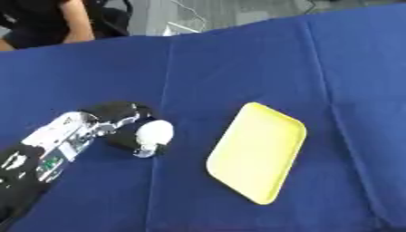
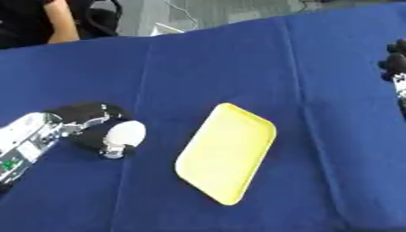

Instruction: Pick up objects on the table and place them in the box.

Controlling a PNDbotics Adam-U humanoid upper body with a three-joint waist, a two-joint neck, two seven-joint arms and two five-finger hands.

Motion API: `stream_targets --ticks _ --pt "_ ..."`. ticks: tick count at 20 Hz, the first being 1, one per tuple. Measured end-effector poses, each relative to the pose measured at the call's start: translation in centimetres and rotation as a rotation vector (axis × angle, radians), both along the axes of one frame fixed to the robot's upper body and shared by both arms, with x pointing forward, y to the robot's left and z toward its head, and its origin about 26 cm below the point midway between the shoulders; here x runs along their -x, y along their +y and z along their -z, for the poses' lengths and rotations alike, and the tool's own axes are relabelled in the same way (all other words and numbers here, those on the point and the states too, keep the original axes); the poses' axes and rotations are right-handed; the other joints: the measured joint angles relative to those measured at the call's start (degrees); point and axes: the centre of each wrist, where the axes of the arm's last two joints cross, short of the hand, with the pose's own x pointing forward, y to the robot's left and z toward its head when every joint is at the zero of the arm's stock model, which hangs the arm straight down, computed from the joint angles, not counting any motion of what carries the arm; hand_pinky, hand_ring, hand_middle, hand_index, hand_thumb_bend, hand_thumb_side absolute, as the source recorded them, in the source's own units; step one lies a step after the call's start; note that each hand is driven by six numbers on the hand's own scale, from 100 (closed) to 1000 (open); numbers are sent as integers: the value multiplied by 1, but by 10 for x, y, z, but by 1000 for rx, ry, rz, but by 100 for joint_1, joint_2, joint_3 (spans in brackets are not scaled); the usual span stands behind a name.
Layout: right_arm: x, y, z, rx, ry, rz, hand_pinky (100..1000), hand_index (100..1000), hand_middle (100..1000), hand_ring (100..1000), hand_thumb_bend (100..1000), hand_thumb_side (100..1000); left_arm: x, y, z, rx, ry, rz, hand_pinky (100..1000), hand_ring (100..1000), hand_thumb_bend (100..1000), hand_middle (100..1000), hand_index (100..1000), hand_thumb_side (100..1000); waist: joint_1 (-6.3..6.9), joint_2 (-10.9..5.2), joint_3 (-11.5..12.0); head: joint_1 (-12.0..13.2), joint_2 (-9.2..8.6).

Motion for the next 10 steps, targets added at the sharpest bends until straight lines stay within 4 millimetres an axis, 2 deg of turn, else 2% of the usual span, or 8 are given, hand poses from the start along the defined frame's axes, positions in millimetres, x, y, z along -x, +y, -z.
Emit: stream_targets --ticks 5,10 --pt "0 0 0 0 0 0 867 1000 931 868 358 933 9 3 -11 -17 0 22 959 895 685 831 913 1000 11 -1 2 0 0" --pt "0 0 0 0 0 0 867 1000 931 868 358 934 22 1 -19 -39 -5 59 933 819 701 768 879 1000 15 -1 4 -1 0"
